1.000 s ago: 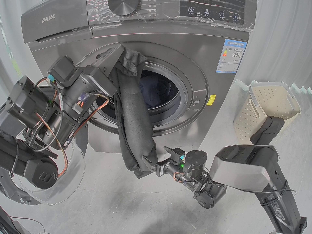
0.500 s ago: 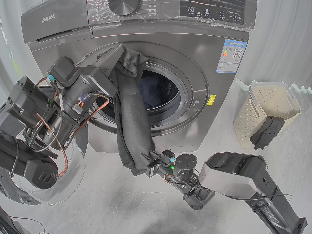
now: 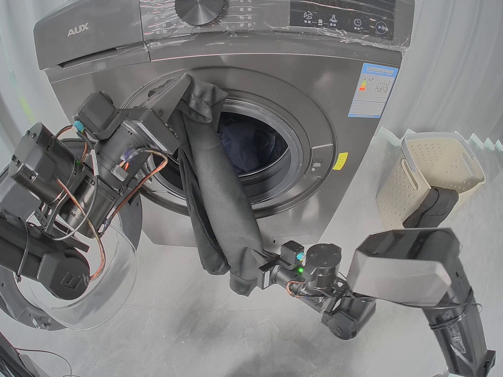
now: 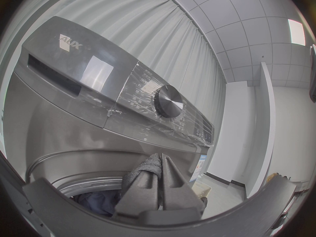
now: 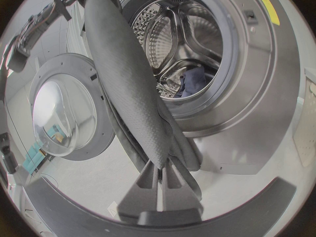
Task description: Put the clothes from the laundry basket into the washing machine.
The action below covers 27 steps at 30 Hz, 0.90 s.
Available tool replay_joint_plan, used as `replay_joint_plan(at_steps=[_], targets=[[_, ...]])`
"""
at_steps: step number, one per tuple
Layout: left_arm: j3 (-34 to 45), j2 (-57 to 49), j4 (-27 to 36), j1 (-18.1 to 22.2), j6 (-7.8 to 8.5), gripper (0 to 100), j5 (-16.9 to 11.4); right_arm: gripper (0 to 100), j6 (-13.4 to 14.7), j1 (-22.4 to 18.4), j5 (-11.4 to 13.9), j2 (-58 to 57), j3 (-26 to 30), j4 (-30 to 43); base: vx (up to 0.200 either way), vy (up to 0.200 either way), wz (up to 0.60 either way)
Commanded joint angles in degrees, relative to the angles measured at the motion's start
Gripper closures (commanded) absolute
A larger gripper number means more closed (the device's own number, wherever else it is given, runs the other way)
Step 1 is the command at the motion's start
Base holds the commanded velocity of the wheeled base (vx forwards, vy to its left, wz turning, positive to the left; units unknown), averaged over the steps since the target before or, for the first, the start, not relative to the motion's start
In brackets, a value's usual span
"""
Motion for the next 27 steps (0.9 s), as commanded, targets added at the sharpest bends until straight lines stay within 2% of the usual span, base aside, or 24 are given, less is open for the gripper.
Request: replay_joint_plan(at_steps=[1, 3, 5, 7, 14, 16, 19, 27], targets=[[1.1, -0.1, -0.1, 3.1, -0.01, 100, -0.3, 100, -0.1, -2.7, -0.2, -18.3, 14.9, 0.2, 0.0, 0.0, 0.0], [1.8, -0.2, -0.1, 3.8, -0.01, 100, -0.5, 100, -0.1, -3.2, -0.6, -22.4, 17.8, 0.5, 0.0, 0.0, 0.0], [2.5, -0.3, -0.1, 4.5, -0.01, 100, -0.5, 100, 0.0, -4.7, -2.7, -25.7, 19.6, 0.6, 0.0, 0.0, 0.0], [3.6, -0.6, -0.1, 5.1, 0.07, 100, -0.6, 100, 0.2, -5.7, -3.6, -28.5, 20.5, 0.6, 0.0, 0.0, 0.0], [6.9, -3.5, -0.1, 5.4, -0.19, 100, -1.7, 100, 1.0, -8.2, -4.2, -38.4, 25.6, 0.4, 0.0, 0.0, 0.0], [7.5, -3.8, -0.1, 5.5, -0.19, 100, -2.0, 100, 2.0, -8.2, -5.1, -41.1, 25.9, 0.3, 0.0, 0.0, 0.0], [8.5, -3.8, -0.1, 5.8, -0.01, 100, -2.0, 100, 2.1, -8.9, -5.8, -43.7, 25.2, 0.6, 0.0, 0.0, 0.0], [9.1, -3.3, -0.1, 7.8, -0.19, 100, -2.1, 100, 1.8, -10.5, -5.2, -47.3, 23.5, 0.0, 0.0, 0.0, 0.0]])
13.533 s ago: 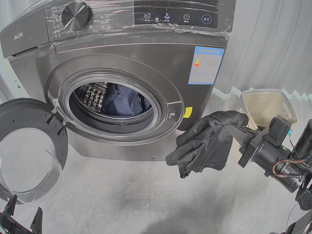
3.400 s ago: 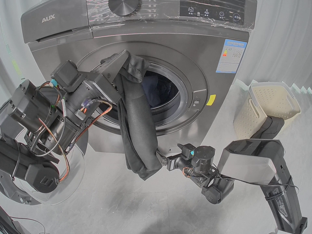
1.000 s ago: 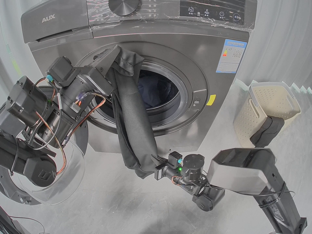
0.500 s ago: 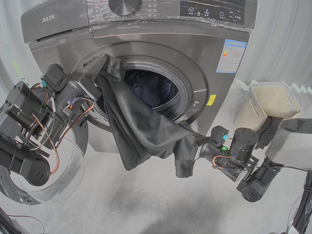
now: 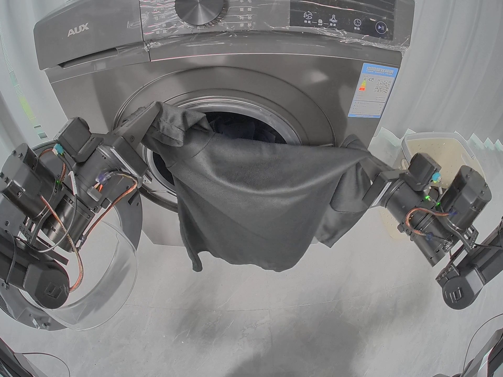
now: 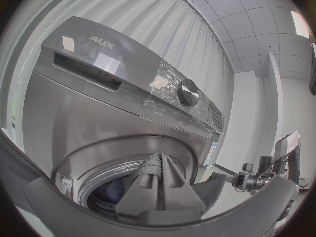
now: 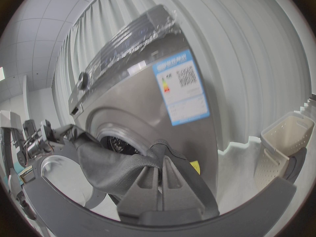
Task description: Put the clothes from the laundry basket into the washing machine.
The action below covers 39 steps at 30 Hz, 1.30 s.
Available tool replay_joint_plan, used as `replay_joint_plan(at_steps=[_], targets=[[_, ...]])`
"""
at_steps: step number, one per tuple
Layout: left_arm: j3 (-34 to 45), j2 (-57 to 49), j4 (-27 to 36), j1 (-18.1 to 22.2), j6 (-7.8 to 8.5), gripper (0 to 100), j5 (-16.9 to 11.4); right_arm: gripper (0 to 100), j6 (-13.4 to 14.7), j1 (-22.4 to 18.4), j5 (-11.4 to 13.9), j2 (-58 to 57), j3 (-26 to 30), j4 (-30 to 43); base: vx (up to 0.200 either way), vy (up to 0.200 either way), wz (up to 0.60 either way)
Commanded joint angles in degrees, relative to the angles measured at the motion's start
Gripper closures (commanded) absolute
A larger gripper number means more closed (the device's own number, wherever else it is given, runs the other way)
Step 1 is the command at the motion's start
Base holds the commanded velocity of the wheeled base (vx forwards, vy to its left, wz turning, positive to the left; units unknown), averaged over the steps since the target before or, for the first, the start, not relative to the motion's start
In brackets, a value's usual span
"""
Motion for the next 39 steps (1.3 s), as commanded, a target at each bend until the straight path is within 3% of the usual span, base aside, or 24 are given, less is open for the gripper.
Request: replay_joint_plan(at_steps=[1, 23, 39], targets=[[0.3, -0.2, -0.1, 1.5, -0.03, 100, -0.1, 100, 0.0, -0.6, 0.2, -3.4, -1.1, -0.2, 0.0, 0.0, 0.0], [0.9, -4.3, -0.1, 5.9, -0.12, 100, -2.8, 100, 0.5, 0.4, -0.4, -4.3, -3.0, 0.1, 0.0, 0.0, 0.0], [6.6, -4.0, -0.1, 5.9, 0.14, 100, -5.3, 100, 0.9, 2.4, -0.5, -3.8, -3.0, 0.1, 0.0, 0.0, 0.0]])
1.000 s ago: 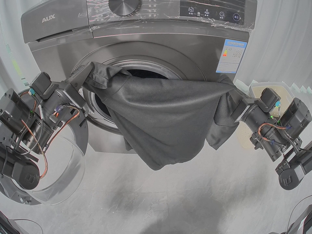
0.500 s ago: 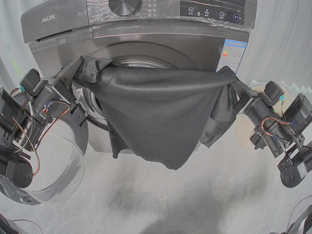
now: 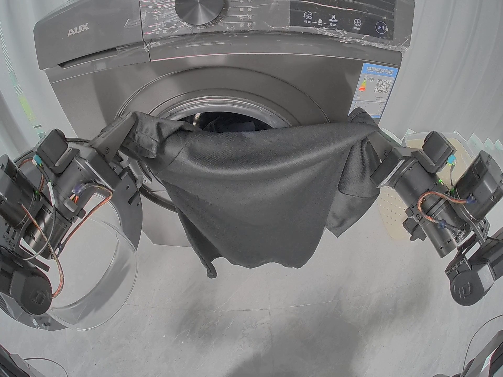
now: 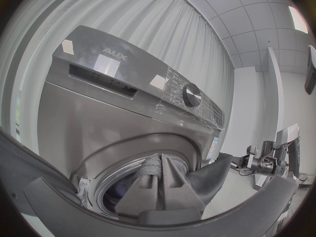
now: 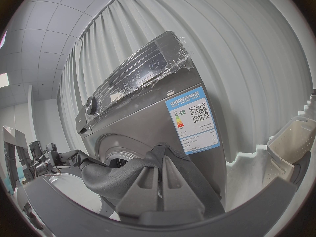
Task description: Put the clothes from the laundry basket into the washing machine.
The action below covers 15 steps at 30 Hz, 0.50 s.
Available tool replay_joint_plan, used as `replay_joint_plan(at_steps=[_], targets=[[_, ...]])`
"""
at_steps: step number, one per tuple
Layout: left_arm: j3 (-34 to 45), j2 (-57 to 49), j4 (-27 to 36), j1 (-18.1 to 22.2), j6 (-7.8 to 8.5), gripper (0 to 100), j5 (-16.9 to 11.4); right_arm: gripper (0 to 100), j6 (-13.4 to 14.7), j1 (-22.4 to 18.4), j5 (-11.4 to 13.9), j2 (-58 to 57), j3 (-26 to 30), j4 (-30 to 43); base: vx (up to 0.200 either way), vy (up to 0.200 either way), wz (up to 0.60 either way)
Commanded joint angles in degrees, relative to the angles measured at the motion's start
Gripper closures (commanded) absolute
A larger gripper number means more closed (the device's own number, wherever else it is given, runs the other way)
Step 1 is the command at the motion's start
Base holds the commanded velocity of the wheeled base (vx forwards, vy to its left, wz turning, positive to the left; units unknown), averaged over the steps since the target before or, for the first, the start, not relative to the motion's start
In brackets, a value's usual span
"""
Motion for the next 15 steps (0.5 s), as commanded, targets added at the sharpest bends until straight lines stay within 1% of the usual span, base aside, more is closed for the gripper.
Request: replay_joint_plan(at_steps=[1, 7, 11, 12, 15], targets=[[1.6, 0.2, 0.0, 0.2, 0.1, 100, -1.0, 100, 0.3, 0.4, -0.1, 0.7, -0.1, 0.0, 0.0, 0.0, 0.0], [3.9, 0.4, 0.1, 0.9, 0.8, 100, -1.5, 100, 0.3, 0.7, 0.0, 1.4, -0.1, -0.2, 0.0, 0.0, 0.0], [4.5, 0.7, 0.1, 3.9, 1.59, 100, -4.0, 100, 0.3, 0.4, -0.1, 1.3, -0.4, -0.2, 0.0, 0.0, 0.0], [4.6, 0.8, 0.1, 4.5, 1.5, 100, -4.6, 100, 0.3, 0.3, -0.1, 1.3, -0.5, -0.1, 0.0, 0.0, 0.0], [4.4, 0.9, 0.1, 5.3, 1.5, 100, -4.9, 100, 0.3, -0.1, -0.1, 1.3, -0.7, -0.1, 0.0, 0.0, 0.0]])
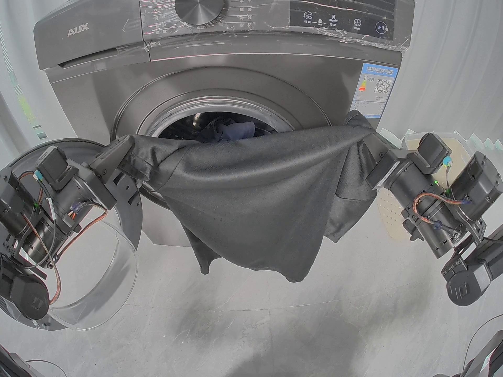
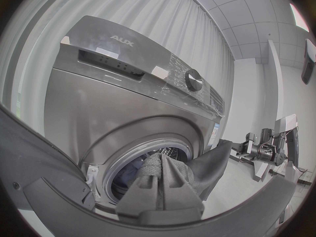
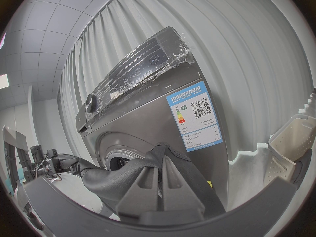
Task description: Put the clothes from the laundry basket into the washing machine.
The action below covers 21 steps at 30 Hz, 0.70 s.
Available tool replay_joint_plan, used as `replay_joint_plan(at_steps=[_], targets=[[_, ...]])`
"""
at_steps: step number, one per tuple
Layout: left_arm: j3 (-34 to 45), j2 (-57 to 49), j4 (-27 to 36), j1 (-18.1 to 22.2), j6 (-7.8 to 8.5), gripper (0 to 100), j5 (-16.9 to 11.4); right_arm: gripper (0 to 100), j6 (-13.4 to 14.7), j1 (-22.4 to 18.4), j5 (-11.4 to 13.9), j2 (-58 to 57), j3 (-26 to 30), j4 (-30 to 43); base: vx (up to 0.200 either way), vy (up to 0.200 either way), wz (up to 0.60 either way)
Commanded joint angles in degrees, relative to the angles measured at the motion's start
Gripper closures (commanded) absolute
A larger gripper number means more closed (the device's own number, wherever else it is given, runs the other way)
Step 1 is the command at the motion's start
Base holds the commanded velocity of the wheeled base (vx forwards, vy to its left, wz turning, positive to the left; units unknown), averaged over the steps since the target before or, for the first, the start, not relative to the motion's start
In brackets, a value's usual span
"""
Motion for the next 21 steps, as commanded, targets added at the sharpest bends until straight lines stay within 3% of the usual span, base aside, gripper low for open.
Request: replay_joint_plan(at_steps=[1, 10, 12, 15, 19, 20, 21], targets=[[-0.1, 0.5, 0.0, 1.6, 0.0, 100, -0.2, 100, 0.0, -0.5, 0.0, 0.2, -0.3, 0.0, 0.0, 0.0, 0.0], [-0.2, 0.5, 0.0, 1.0, -0.08, 100, -0.4, 100, 0.4, 0.2, 0.0, 0.2, -0.4, 0.2, 0.0, 0.0, 0.0], [-0.5, 0.5, 0.1, -1.3, -0.08, 100, -0.3, 100, 0.5, 1.4, 0.0, 0.2, 0.1, 0.2, 0.0, 0.0, 0.0], [-2.7, 2.1, 0.2, -7.6, -0.08, 100, 1.0, 100, 1.3, 6.5, -0.2, 0.6, 2.3, 0.2, 0.0, 0.0, 0.0], [-5.7, 4.2, 0.1, -9.3, 0.27, 100, 2.9, 100, 1.7, 9.9, -0.2, 3.6, 4.5, -0.3, 0.0, 0.0, 0.0], [-7.9, 5.6, 0.1, -9.3, 0.27, 100, 3.4, 0, 1.7, 10.7, 0.0, 6.6, 5.4, -0.3, 0.0, 0.0, 0.0], [-8.0, 5.6, 0.1, -9.3, 0.27, 100, 3.5, 0, 1.7, 10.7, 0.0, 6.8, 5.4, -0.3, 0.0, 0.0, 0.0]])
